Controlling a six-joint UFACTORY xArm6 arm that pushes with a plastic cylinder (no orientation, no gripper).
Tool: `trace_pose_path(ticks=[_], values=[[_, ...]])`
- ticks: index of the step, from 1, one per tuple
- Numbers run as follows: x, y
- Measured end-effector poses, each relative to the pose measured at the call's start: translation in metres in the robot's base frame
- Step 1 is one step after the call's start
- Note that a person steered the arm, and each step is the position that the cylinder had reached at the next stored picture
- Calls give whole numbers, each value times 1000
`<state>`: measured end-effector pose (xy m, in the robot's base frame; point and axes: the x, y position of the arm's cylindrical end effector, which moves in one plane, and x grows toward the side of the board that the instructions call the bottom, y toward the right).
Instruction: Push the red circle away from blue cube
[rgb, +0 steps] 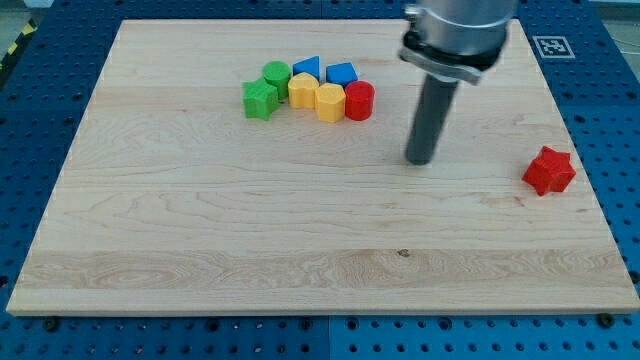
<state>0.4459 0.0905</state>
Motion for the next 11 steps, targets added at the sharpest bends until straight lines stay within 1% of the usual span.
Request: trace_pose_path(ticks=[1,2,3,4,5,6,8,9,11], values=[[-15,-32],[-19,-32],[-44,-32],[-59,-53],[-65,-82],[-82,-83],[-91,-83],[-107,-83],[-107,-62]])
